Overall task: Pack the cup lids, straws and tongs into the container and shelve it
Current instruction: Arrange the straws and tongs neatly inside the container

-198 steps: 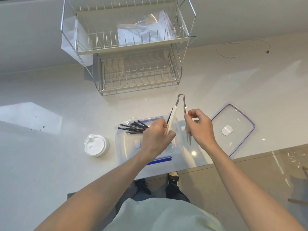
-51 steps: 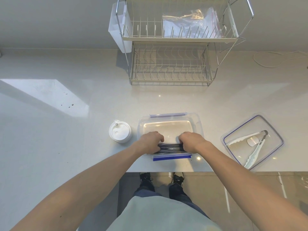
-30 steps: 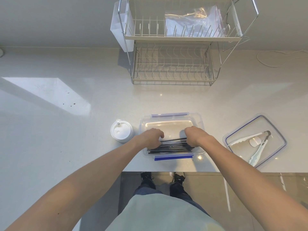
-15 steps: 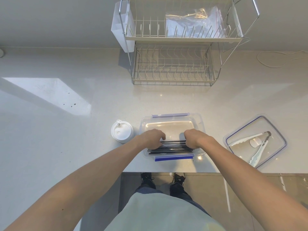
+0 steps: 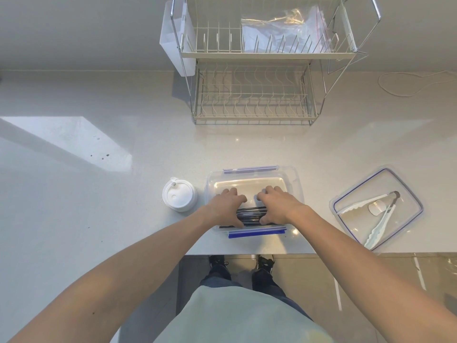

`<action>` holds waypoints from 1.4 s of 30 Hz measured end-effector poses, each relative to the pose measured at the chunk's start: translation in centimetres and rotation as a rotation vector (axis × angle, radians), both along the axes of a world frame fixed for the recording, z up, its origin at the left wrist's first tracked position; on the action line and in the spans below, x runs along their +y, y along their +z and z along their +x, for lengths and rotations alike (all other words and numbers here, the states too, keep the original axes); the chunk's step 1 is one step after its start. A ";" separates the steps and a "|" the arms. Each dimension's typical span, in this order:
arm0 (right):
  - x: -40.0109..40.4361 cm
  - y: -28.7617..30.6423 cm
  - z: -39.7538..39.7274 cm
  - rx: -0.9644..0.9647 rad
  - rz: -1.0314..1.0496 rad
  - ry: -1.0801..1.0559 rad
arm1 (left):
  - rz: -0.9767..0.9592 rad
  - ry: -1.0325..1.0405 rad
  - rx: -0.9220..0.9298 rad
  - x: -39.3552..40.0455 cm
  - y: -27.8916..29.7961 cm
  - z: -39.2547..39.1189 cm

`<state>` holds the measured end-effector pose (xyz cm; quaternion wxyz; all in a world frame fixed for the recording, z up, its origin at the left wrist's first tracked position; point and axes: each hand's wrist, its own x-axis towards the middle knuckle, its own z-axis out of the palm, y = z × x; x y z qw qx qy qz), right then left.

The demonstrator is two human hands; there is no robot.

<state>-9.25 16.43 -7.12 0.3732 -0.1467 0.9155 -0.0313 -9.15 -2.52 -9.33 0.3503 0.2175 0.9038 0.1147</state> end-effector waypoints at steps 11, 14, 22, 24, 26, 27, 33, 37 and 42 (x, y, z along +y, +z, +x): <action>0.4 -1.3 1.0 0.057 0.035 -0.001 | -0.070 -0.145 0.174 -0.5 -1.4 0.0; 0.6 -1.6 1.0 0.088 0.022 -0.016 | -0.058 -0.154 0.177 -0.6 -1.5 -0.5; 1.5 -1.6 0.4 0.063 -0.015 -0.071 | -0.043 -0.175 0.146 -1.1 -0.9 -2.1; 1.5 -1.6 0.4 0.045 -0.034 -0.075 | -0.024 -0.169 0.103 -1.1 -0.6 -2.0; 1.6 -1.4 0.4 0.022 -0.052 -0.080 | 0.008 -0.153 0.049 -1.2 -0.3 -1.6; 1.6 -1.3 0.4 0.008 -0.057 -0.081 | 0.017 -0.149 0.032 -1.3 -0.2 -1.4; 1.4 -0.8 0.6 0.011 -0.064 -0.064 | 0.013 -0.112 0.001 -1.3 0.5 -0.4; 1.3 -0.4 0.7 0.054 -0.054 -0.048 | -0.033 -0.115 0.016 -1.2 0.6 -0.4; 1.6 1.2 0.6 0.129 -0.142 -0.077 | -0.140 -0.158 0.056 -0.5 1.1 -0.7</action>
